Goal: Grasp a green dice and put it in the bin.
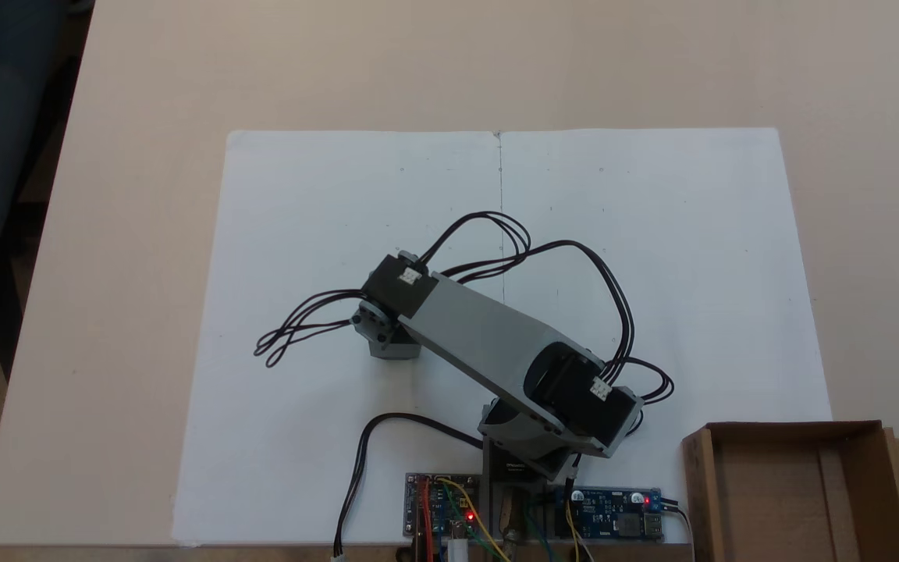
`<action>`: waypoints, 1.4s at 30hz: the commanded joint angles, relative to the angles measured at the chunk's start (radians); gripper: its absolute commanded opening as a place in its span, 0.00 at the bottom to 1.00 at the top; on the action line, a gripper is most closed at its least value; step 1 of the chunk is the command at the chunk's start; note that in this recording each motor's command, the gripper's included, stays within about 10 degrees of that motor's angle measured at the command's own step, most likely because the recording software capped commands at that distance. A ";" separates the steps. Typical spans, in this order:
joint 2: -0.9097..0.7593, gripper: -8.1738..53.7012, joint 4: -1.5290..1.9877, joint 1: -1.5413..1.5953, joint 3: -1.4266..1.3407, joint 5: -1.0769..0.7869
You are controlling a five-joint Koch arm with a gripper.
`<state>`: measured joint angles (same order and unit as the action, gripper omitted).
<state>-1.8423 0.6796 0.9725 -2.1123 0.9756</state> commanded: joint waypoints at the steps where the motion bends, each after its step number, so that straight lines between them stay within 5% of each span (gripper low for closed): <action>1: 0.026 0.81 -0.066 0.014 0.043 0.087; 42: 0.236 0.83 -0.058 0.014 0.026 0.114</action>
<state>-1.6015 0.6351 0.9771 -2.1108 1.0170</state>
